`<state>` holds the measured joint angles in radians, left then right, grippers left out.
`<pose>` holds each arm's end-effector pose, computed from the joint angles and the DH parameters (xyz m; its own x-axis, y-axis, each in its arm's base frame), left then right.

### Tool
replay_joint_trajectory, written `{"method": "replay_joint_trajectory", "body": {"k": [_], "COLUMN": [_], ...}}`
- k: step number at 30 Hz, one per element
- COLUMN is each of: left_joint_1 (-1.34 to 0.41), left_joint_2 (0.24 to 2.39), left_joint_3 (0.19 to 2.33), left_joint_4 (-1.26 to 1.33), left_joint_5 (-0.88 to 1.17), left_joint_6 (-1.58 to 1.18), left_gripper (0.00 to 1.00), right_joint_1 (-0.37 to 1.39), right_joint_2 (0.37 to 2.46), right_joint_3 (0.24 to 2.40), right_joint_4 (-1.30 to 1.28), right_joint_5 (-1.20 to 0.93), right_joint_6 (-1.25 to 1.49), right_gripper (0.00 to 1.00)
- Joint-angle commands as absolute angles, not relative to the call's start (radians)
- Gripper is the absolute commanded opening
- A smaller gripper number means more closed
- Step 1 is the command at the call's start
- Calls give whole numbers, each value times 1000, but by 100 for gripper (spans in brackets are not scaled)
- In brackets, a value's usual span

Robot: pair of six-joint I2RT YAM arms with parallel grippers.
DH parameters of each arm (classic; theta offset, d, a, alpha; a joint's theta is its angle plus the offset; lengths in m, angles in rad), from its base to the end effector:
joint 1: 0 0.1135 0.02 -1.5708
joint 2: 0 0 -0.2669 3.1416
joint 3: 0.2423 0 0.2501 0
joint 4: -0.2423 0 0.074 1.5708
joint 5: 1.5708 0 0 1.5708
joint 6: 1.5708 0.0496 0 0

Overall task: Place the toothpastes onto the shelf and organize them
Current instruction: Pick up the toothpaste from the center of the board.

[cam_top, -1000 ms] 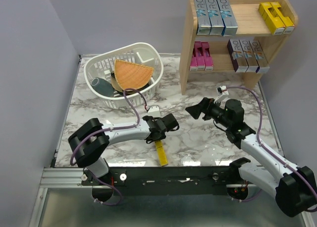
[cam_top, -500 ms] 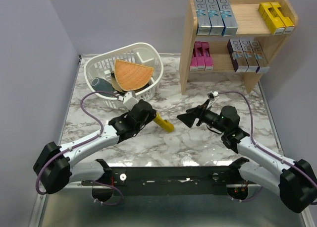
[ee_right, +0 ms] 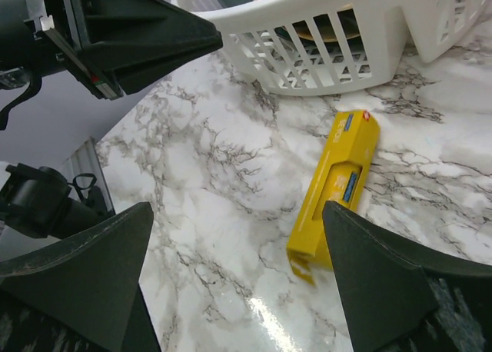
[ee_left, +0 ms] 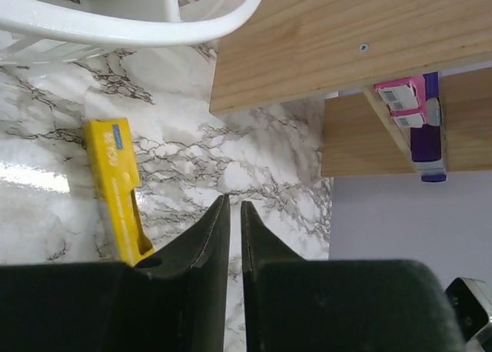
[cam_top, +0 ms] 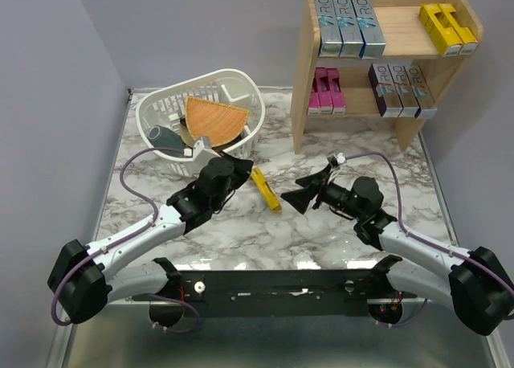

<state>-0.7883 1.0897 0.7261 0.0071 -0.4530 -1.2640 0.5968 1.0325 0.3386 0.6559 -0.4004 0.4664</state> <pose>0.1958 -0.1662 0.2785 -0.4065 -0.8069 -0.4286 -0.1293 0.5152 -0.8472 0.1775 0.1440 0.2290 -0.4057 0.2250 -0.8859 -0.7359 0.4944 0.4626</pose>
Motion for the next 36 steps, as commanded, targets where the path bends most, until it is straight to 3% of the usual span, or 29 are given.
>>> {"method": "replay_joint_trajectory", "body": {"k": [1,2,3,5,6,8,9,13,19,28,32,35,36], "left_joint_1": [-782,-781,-782,-782,-784,-799,-839,-968,-1072,-1103,-1100,-1100,-1100], "left_joint_2": [1101,1109,1118,1170,1198,1282,1311,1465,1647,1861,1896,1898,1888], "left_joint_3": [762,773,796,825,857,900,944,1083,1141,1258,1272,1266,1256], "left_joint_4": [2,-23,-44,-118,-144,-227,-254,-455,-531,-643,-650,-655,-655], "left_joint_5": [-420,-419,-419,-410,-399,-377,-390,-520,-558,-600,-609,-614,-618], "left_joint_6": [-1192,-1166,-1143,-1066,-1048,-993,-974,-952,-1084,-1124,-1129,-1135,-1134], "left_gripper": [20,24,35,48,59,69,80,99,99,97,86,74,65], "right_joint_1": [603,603,603,603,603,603,603,604,603,601,601,601,601], "right_joint_2": [1005,999,994,980,976,951,942,870,712,641,666,666,667], "right_joint_3": [322,316,313,304,301,293,288,267,226,189,198,193,192], "right_joint_4": [667,669,673,678,675,649,634,543,419,410,413,432,439], "right_joint_5": [-309,-304,-302,-284,-270,-195,-163,59,372,423,411,394,390], "right_joint_6": [402,400,402,405,405,414,419,445,551,574,568,554,549], "right_gripper": [100,100,100,100,100,99,99,100,100,100,100,100,100]}}
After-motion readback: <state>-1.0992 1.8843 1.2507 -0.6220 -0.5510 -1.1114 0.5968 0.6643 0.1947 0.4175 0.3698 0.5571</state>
